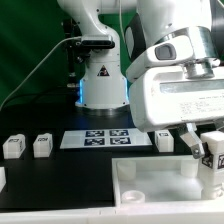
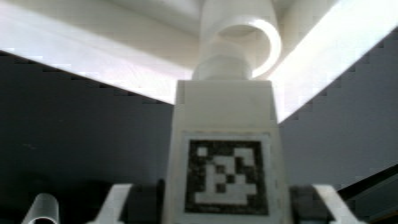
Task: Assemble one leg
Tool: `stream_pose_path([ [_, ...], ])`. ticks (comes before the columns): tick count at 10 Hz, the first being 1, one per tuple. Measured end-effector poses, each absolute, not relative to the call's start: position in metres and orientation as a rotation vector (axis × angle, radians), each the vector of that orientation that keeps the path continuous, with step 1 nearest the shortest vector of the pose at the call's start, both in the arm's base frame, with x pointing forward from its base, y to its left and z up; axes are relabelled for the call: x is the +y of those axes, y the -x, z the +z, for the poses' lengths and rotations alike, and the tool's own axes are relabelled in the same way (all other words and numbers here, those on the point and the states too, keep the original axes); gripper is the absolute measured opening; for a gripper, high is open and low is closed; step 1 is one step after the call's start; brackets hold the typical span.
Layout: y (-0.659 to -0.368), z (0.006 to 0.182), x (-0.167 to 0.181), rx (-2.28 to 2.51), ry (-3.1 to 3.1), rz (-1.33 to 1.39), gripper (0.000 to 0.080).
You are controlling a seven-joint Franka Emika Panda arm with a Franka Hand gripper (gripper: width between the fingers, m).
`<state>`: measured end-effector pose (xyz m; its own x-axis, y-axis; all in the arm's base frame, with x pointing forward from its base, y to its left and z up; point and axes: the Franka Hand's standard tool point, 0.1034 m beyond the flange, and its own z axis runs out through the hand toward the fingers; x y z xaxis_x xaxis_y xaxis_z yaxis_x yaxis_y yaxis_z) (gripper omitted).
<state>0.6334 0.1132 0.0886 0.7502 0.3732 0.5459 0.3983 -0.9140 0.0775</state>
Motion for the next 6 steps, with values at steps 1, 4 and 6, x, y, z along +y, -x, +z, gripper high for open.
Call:
stream_pose_path([
  [1,-0.6332,0.0886,0.1138,-0.640,2.897,-0.890,0.0295],
  [4,-0.6295,0.0887,0.1209,-0.657,2.890,-0.887,0.0295],
  [6,-0.6270,0.0886,0.1233,-0.661,2.884,-0.905,0.0295],
])
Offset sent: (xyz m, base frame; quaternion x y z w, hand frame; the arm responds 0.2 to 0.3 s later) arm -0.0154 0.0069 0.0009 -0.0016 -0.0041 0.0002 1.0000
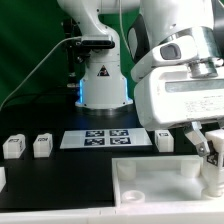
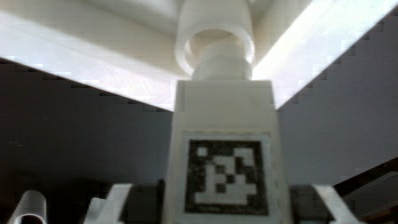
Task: Assemble one leg
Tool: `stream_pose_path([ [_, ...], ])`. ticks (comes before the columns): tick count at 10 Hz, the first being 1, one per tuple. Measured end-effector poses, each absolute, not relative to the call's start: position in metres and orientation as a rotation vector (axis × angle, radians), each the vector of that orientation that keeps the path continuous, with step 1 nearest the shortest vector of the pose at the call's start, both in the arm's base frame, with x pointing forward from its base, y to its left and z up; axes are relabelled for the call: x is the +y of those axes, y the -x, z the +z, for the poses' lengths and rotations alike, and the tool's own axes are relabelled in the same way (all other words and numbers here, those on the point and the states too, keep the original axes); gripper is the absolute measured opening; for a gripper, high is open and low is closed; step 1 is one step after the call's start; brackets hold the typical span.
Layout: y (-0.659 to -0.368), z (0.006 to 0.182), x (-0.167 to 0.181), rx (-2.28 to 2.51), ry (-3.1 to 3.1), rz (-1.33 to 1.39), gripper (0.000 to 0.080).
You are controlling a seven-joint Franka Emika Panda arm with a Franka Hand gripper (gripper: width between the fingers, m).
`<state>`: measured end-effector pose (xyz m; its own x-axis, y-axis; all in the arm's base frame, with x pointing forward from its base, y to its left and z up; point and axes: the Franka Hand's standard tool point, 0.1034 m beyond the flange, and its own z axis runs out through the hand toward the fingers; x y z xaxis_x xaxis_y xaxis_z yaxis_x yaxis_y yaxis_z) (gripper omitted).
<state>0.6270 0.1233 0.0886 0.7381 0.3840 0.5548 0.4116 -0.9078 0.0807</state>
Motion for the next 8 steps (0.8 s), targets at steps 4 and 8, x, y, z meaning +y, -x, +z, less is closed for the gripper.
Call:
stream_pose_path([
  [4,-0.628,0.089,0.121,-0.654,2.882,-0.929,0.0295],
  [8,-0.626,0.089,0.111,-0.680,2.912,-0.823,0.0295],
])
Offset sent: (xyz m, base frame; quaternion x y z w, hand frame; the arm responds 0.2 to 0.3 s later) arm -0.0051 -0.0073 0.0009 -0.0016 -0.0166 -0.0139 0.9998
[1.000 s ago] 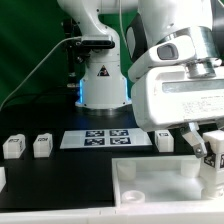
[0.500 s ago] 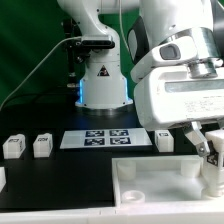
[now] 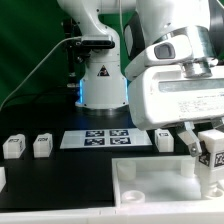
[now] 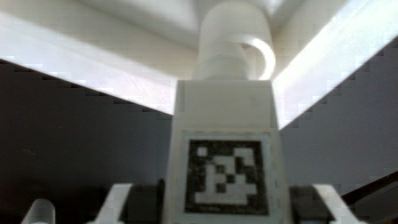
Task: Assemble one leg
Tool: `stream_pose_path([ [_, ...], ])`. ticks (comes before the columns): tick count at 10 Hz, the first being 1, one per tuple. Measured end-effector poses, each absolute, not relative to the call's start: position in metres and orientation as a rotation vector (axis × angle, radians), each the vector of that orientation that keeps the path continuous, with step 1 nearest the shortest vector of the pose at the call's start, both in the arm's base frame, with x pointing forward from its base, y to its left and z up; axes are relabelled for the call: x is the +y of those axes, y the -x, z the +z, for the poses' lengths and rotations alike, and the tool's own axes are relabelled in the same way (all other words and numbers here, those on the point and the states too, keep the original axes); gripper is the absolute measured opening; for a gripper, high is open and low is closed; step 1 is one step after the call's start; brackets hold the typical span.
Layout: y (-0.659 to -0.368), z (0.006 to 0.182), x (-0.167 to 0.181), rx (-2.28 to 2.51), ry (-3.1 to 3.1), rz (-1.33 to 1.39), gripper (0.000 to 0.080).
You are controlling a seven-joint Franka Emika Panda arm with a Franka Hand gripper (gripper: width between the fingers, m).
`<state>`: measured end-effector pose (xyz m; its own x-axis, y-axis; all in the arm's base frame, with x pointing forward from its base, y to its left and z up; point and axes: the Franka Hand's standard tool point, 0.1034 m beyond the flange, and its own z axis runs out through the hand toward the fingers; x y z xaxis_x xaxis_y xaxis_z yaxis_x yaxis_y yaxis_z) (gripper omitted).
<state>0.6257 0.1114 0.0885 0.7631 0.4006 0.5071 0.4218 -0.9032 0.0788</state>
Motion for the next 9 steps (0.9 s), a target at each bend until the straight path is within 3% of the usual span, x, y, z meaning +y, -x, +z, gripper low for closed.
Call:
stream_pose_path([
  [6,-0.625,0.083,0.120,-0.695,2.894,-0.869,0.0295],
  [9,-0.622,0.071,0.119,-0.687,2.896,-0.860,0.0295],
])
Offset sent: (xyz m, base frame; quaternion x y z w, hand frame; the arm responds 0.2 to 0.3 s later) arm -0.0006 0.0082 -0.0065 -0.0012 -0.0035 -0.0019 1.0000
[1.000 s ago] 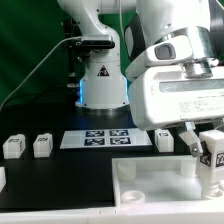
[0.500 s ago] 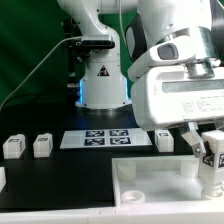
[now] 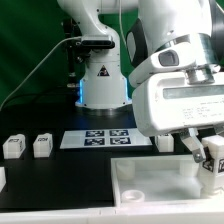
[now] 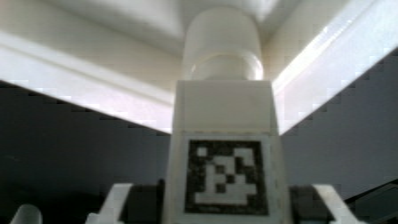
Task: Assemble one leg
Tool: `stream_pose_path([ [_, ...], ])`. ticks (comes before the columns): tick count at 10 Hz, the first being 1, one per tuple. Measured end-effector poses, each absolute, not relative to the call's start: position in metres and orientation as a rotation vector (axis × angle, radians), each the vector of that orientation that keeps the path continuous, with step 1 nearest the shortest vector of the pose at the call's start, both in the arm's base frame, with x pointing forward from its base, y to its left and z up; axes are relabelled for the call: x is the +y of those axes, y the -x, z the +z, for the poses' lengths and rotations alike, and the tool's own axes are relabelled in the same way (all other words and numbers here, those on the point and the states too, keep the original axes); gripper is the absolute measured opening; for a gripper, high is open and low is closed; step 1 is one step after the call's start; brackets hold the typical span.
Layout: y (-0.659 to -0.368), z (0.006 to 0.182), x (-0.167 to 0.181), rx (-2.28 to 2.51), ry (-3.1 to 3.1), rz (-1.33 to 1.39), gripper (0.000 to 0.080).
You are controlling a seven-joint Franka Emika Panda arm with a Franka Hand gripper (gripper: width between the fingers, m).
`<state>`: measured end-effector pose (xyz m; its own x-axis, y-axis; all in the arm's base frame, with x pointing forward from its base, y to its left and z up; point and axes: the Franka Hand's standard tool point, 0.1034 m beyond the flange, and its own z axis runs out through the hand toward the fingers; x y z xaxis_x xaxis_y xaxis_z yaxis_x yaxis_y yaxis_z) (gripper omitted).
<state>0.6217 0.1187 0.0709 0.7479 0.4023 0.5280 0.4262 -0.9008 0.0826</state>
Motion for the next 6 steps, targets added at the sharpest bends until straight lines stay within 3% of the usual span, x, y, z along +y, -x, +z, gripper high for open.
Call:
stream_pose_path([
  [4,-0.6311,0.0688,0.1226,-0.673,2.874,-0.948,0.0295],
  [6,-0.6302,0.0672,0.1223,-0.673,2.876,-0.940,0.0545],
])
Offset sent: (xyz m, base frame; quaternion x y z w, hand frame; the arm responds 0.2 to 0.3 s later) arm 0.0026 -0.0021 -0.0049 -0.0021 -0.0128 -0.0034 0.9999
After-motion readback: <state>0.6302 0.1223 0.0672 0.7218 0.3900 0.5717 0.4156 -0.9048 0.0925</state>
